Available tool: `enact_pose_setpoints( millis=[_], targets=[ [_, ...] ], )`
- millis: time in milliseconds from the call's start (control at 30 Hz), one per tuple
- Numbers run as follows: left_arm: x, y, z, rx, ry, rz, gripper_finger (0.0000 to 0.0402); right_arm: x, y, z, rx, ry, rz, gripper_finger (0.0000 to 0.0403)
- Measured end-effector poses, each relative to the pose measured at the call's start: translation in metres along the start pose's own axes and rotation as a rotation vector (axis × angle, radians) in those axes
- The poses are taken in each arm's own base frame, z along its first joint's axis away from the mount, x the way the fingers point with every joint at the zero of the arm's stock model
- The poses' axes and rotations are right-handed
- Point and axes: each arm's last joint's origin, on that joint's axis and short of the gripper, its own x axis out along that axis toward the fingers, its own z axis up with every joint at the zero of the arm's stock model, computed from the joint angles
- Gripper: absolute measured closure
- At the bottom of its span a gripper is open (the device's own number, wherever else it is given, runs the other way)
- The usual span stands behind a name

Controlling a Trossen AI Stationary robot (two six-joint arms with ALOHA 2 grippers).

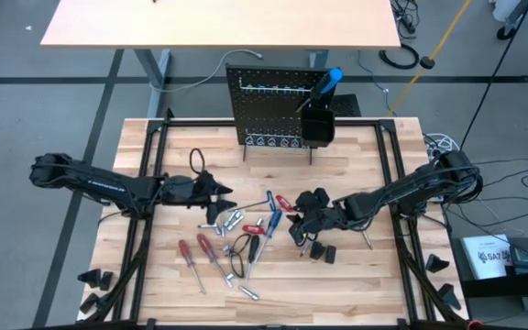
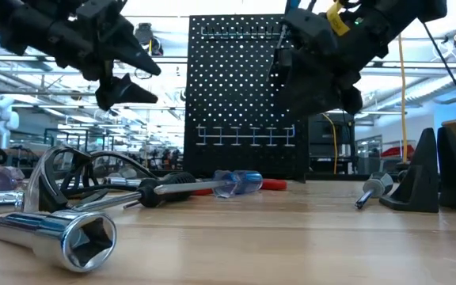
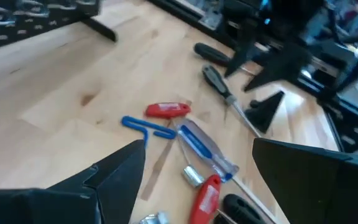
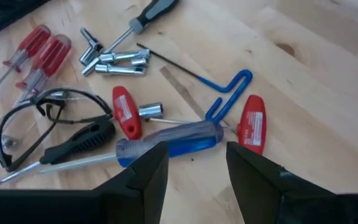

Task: Hang tools onto peg board
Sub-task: Hang the blue screwdriver onto the peg board

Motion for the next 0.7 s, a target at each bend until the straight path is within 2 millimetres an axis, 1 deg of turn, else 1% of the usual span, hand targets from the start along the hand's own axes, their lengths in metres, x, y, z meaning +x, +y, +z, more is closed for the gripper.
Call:
enact_pose_setpoints(
  millis=[33, 100, 267, 367, 433, 600, 700],
  targets=[
    [0.002, -0.002, 0.000, 0.002, 0.012, 0.012, 0.0096, 0.000, 0.000, 0.001, 0.000, -0.002, -0.001, 0.0248],
    [0.006, -0.002, 0.001, -0.023, 0.052, 0.110, 0.0096, 0.001, -0.001, 0.001, -0.006, -0.002, -0.005, 0.0248],
    [0.013, 0.005, 0.002, -0.175, 0.157, 0.489, 0.0096, 0.001, -0.002, 0.001, -0.021, 0.001, -0.007, 0.0248],
    [0.020, 0.006, 0.002, -0.207, 0.204, 0.592, 0.0096, 0.001, -0.002, 0.001, -0.026, 0.002, -0.006, 0.0248],
    [0.030, 0.001, 0.002, -0.183, 0.228, 0.565, 0.0096, 0.001, -0.002, 0.001, -0.030, 0.007, -0.006, 0.0248],
    [0.061, -0.028, 0.003, -0.038, 0.305, 0.282, 0.0096, 0.001, -0.002, 0.001, -0.053, 0.010, -0.004, 0.0248],
    [0.073, -0.043, 0.004, 0.001, 0.339, 0.225, 0.0096, 0.001, -0.003, 0.000, -0.057, 0.018, -0.008, 0.0248]
  ],
)
